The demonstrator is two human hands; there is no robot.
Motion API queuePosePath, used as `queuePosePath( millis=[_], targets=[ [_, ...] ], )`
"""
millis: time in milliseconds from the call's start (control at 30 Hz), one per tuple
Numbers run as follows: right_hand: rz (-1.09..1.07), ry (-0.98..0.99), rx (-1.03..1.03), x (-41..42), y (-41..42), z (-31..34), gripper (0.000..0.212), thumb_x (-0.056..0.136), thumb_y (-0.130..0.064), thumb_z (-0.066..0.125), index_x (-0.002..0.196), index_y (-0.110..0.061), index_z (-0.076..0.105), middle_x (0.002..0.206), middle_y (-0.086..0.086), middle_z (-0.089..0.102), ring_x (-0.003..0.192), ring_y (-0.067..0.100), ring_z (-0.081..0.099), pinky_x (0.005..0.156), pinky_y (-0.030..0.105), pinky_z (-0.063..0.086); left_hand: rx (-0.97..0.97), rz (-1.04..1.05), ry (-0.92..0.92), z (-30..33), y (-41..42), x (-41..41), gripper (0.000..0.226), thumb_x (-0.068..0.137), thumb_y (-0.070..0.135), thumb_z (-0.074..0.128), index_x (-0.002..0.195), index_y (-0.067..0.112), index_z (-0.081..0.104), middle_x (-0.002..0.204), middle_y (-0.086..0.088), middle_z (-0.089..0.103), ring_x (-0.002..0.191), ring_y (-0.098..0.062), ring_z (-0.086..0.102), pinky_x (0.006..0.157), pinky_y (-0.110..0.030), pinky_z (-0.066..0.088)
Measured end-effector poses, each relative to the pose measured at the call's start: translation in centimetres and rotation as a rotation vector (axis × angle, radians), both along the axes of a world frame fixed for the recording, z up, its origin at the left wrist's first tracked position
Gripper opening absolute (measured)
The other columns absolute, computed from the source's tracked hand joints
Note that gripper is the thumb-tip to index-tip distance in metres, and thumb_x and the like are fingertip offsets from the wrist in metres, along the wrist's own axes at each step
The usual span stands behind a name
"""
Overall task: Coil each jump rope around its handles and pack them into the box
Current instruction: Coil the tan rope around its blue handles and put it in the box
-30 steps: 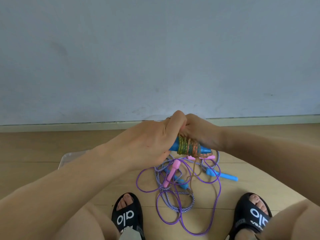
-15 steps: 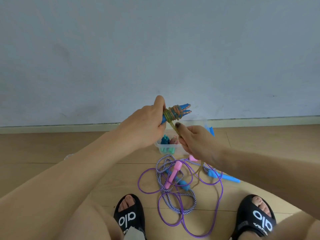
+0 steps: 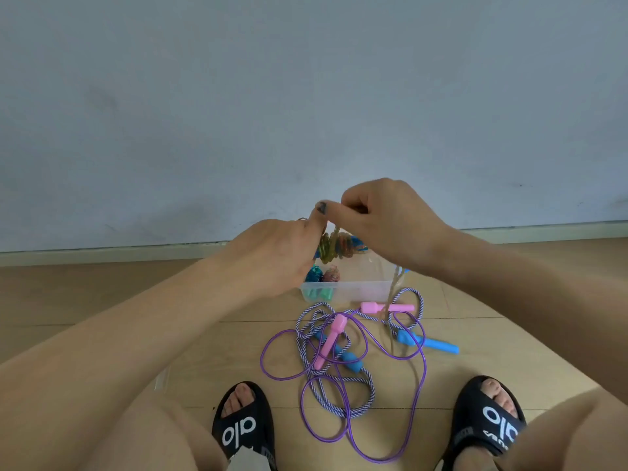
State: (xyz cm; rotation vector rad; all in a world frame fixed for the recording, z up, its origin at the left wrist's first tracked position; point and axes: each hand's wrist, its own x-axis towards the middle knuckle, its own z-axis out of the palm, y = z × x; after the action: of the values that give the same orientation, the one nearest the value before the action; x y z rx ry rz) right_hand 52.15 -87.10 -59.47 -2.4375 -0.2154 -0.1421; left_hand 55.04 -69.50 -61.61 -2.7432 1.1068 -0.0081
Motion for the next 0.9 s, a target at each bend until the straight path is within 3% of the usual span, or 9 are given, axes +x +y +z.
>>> queuePosePath(
  millis=[100, 200, 367, 467, 567, 700, 833, 900],
  targets=[
    [0.052, 0.06, 0.074, 1.1, -0.6, 0.6, 0.06, 0.093, -0.05, 0.057, 0.054, -0.016, 0.028, 0.045, -0.006, 0.024, 0.046, 0.012, 0.023, 0.047, 0.023, 0.02, -0.027, -0.073, -0.028, 0.5, 0.0, -0.7, 0.042, 0.094, 0.017, 0.044, 0.131, 0.009, 0.027, 0.068, 0.006, 0.03, 0.048, -0.014, 0.034, 0.046, -0.031, 0.028],
    [0.125, 0.101, 0.15, 1.6, -0.8, 0.6, 0.06, 0.093, -0.052, 0.057, 0.059, -0.011, 0.029, 0.057, 0.006, 0.024, 0.053, 0.017, 0.021, 0.048, 0.024, 0.02, -0.102, -0.093, -0.012, 0.8, -0.1, -1.4, 0.032, 0.091, 0.015, 0.052, 0.117, 0.008, 0.035, 0.062, 0.006, 0.027, 0.045, -0.017, 0.033, 0.046, -0.034, 0.028],
    [0.179, 0.053, 0.221, 1.2, -0.3, 1.6, 0.06, 0.097, -0.048, 0.053, 0.06, -0.005, 0.033, 0.061, 0.011, 0.029, 0.052, 0.015, 0.022, 0.046, 0.016, 0.023, -0.217, -0.149, 0.008, 1.2, 0.1, -1.7, 0.04, 0.073, 0.009, 0.074, 0.098, 0.004, 0.043, 0.056, 0.013, 0.012, 0.035, -0.013, 0.018, 0.034, -0.024, 0.016],
    [0.164, 0.057, 0.242, 1.3, -0.4, 1.6, 0.059, 0.097, -0.046, 0.053, 0.059, -0.005, 0.034, 0.061, 0.012, 0.03, 0.05, 0.015, 0.021, 0.044, 0.015, 0.022, -0.186, -0.141, -0.014, 1.0, -0.2, -1.7, 0.03, 0.087, 0.017, 0.063, 0.101, 0.01, 0.037, 0.056, 0.008, 0.022, 0.04, -0.015, 0.027, 0.04, -0.03, 0.021],
    [0.161, 0.183, 0.231, 1.7, -0.5, 0.2, 0.059, 0.096, -0.045, 0.056, 0.057, -0.005, 0.038, 0.057, 0.01, 0.03, 0.048, 0.015, 0.023, 0.044, 0.017, 0.025, -0.231, -0.165, -0.009, 1.0, -0.3, -2.1, 0.034, 0.087, 0.022, 0.063, 0.1, 0.014, 0.032, 0.058, 0.008, 0.027, 0.042, -0.017, 0.032, 0.04, -0.03, 0.019],
    [0.106, 0.356, 0.35, 1.9, -0.1, -1.9, 0.055, 0.096, -0.037, 0.058, 0.053, -0.009, 0.041, 0.047, 0.0, 0.037, 0.045, 0.013, 0.033, 0.049, 0.022, 0.035, -0.295, -0.105, 0.101, 0.7, 0.1, -2.2, 0.035, 0.09, 0.027, 0.057, 0.112, 0.014, 0.033, 0.07, 0.001, 0.05, 0.056, -0.025, 0.049, 0.05, -0.037, 0.037],
    [0.08, 0.446, 0.474, 1.9, -0.5, -2.4, 0.05, 0.096, -0.038, 0.056, 0.058, -0.009, 0.041, 0.057, 0.01, 0.036, 0.048, 0.016, 0.031, 0.049, 0.027, 0.028, -0.406, -0.063, 0.121, 0.8, 0.2, -1.9, 0.035, 0.088, 0.025, 0.057, 0.11, 0.019, 0.032, 0.075, 0.0, 0.054, 0.059, -0.024, 0.05, 0.05, -0.036, 0.033],
    [0.099, 0.482, 0.517, 1.8, -0.8, -2.7, 0.052, 0.096, -0.037, 0.057, 0.053, -0.013, 0.039, 0.052, 0.007, 0.034, 0.047, 0.016, 0.028, 0.049, 0.027, 0.024, -0.407, -0.062, 0.138, 0.9, 0.1, -1.8, 0.038, 0.087, 0.024, 0.058, 0.115, 0.022, 0.032, 0.078, 0.0, 0.056, 0.06, -0.024, 0.05, 0.051, -0.035, 0.032]
  ],
)
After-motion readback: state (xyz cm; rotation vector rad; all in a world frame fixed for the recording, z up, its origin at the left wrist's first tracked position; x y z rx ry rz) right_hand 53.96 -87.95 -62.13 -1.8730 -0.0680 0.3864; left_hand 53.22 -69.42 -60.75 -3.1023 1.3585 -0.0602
